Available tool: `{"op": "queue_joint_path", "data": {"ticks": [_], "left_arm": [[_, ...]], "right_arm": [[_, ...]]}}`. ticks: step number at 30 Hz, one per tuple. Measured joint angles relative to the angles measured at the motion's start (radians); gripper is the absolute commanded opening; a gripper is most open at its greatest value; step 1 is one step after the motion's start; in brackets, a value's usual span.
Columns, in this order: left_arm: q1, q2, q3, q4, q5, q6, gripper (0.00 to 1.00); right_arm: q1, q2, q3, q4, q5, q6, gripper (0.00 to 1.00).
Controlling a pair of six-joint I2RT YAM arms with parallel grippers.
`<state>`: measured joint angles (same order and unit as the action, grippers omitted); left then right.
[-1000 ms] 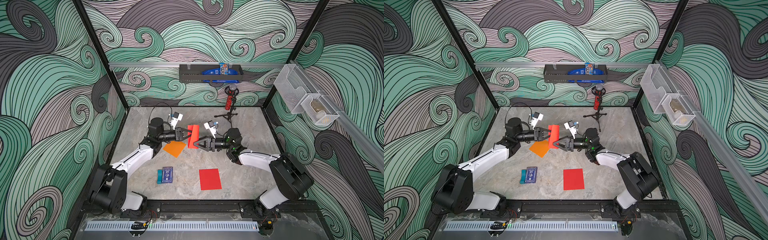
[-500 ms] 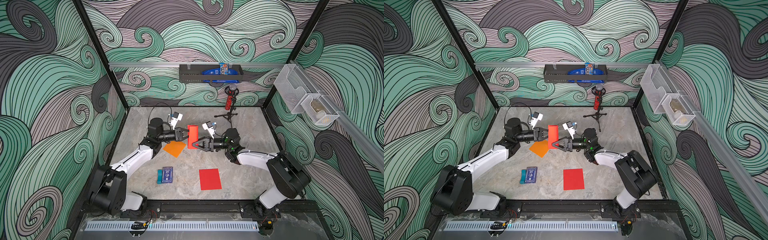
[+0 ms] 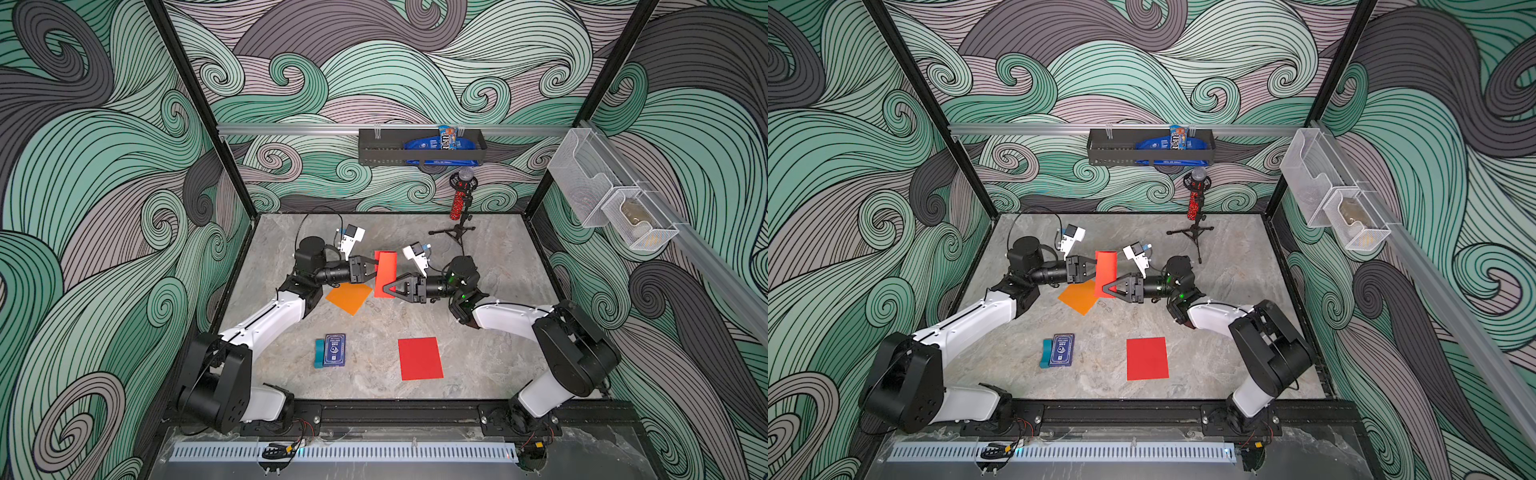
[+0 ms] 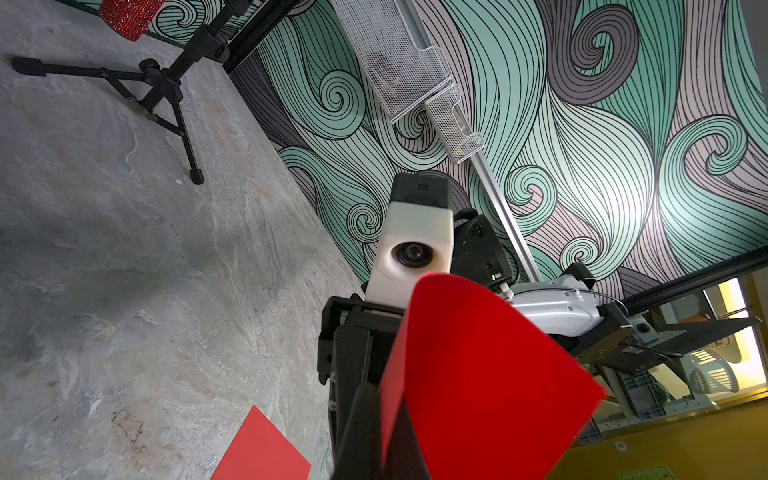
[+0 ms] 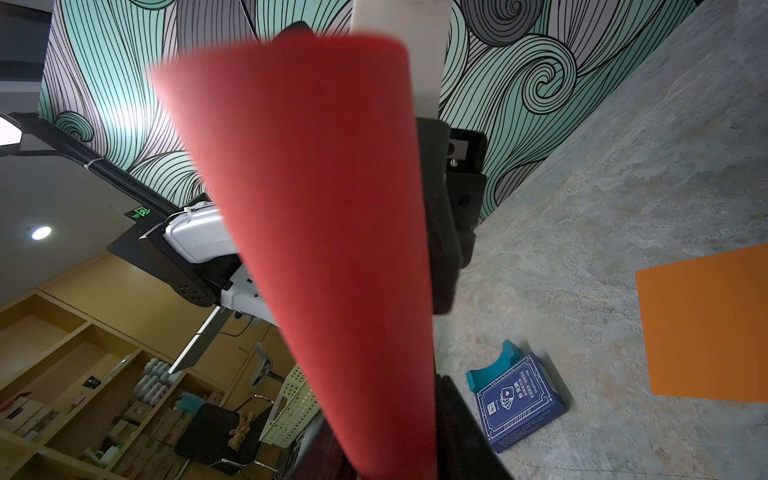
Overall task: Fold the square paper along the opposite sides
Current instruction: Fold the paper.
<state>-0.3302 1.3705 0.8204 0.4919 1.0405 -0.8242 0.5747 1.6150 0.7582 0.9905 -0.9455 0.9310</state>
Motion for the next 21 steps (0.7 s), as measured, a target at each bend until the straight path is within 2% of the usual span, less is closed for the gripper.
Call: {"op": "queue_joint_path", "data": {"ticks": [21], "left_arm": [[0.001, 0.0, -0.006, 0.0, 0.0, 0.0, 0.0]], "right_arm": [[0.0, 0.003, 0.0, 0.001, 0.0, 0.001, 0.17]]}}
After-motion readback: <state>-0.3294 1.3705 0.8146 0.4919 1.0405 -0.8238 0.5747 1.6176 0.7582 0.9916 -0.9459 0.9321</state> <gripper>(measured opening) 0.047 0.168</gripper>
